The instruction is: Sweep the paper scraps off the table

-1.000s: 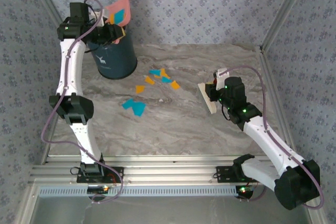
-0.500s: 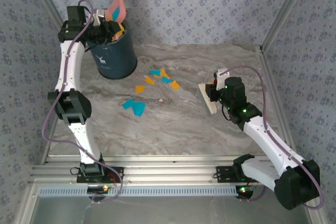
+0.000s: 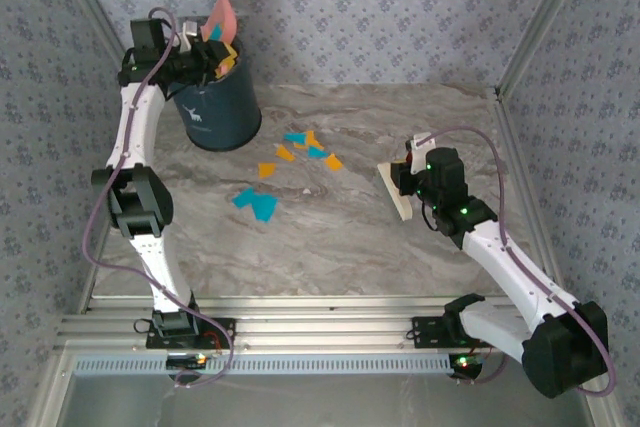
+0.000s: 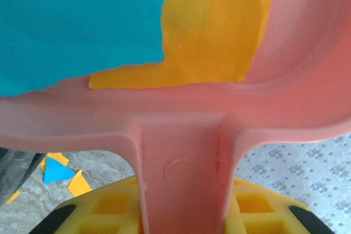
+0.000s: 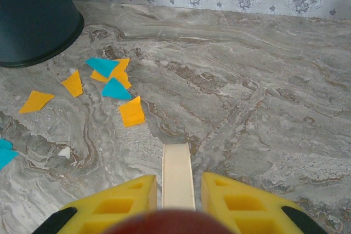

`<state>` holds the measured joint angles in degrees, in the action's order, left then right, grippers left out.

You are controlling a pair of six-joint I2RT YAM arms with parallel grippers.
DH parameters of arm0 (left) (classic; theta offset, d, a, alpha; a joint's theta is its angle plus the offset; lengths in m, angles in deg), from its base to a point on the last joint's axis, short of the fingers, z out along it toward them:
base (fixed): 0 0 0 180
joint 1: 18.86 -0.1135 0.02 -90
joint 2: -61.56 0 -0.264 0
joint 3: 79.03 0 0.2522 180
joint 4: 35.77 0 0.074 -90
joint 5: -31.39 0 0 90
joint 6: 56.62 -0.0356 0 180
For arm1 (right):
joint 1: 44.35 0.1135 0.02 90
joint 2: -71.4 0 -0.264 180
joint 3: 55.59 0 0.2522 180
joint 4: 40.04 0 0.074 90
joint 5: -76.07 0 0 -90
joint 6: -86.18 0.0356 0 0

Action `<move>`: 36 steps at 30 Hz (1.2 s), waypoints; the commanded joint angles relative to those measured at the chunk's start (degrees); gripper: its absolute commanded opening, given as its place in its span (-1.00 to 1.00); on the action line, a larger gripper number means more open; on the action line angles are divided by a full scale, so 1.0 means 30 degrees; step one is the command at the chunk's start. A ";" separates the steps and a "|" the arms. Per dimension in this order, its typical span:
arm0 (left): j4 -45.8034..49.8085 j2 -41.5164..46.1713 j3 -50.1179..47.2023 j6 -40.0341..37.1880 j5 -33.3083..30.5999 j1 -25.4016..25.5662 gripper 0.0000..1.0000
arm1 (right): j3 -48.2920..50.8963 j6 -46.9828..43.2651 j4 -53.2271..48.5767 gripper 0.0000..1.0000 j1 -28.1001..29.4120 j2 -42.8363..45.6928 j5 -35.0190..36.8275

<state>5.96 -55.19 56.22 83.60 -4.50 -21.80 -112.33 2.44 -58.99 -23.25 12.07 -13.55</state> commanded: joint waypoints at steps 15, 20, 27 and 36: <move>-0.9921 0.2090 -0.4603 0.7813 0.0616 -0.0705 -1.00 | 0.0184 0.0198 0.0112 -1.00 -0.0119 -0.0028 -0.0120; -1.3817 0.2091 -0.5943 1.1366 0.0585 -0.0747 -1.00 | 0.0238 0.0228 0.0063 -1.00 -0.0117 -0.0028 -0.0127; -1.7751 0.1951 -0.6930 1.5228 0.0460 -0.0748 -1.00 | 0.0323 0.0198 0.0075 -1.00 -0.0105 0.0015 -0.0098; -2.2609 0.1768 -0.8143 2.0180 -0.0191 -0.0735 -1.00 | 0.0426 0.0220 0.0146 -1.00 -0.0104 -0.0028 -0.0101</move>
<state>-52.31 -51.78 32.14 137.37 -4.19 -23.63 -111.46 2.44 -59.25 -23.29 11.85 -13.55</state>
